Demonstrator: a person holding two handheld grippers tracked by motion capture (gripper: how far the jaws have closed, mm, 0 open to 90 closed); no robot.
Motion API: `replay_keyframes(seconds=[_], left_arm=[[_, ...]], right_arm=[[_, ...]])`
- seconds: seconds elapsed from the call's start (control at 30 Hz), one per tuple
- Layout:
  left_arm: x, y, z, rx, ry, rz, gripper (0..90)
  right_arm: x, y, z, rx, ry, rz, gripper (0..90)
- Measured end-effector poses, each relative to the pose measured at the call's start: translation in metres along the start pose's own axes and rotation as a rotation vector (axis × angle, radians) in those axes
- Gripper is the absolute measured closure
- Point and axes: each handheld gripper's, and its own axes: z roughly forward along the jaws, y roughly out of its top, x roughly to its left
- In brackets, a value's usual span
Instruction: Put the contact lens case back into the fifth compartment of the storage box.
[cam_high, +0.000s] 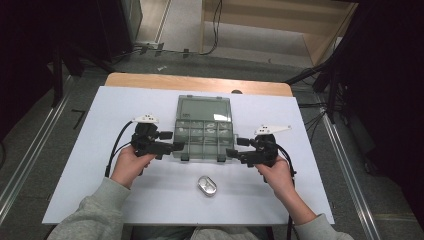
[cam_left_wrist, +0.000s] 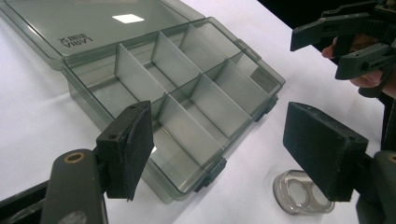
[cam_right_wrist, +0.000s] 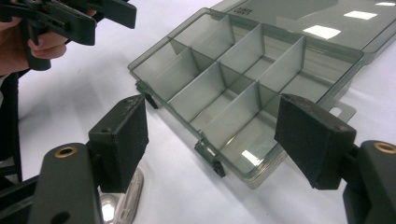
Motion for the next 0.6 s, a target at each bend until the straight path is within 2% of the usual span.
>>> replay_keyframes(seconds=[0.17,0.6], left_arm=[[-0.003,-0.006,-0.002,0.001,0.005,0.007,25.1],[-0.011,-0.019,-0.010,0.007,-0.014,0.023,25.1]], right_arm=[[0.004,-0.005,-0.003,0.007,0.007,-0.001,24.0],[0.012,-0.017,-0.006,0.029,0.024,-0.004,24.0]])
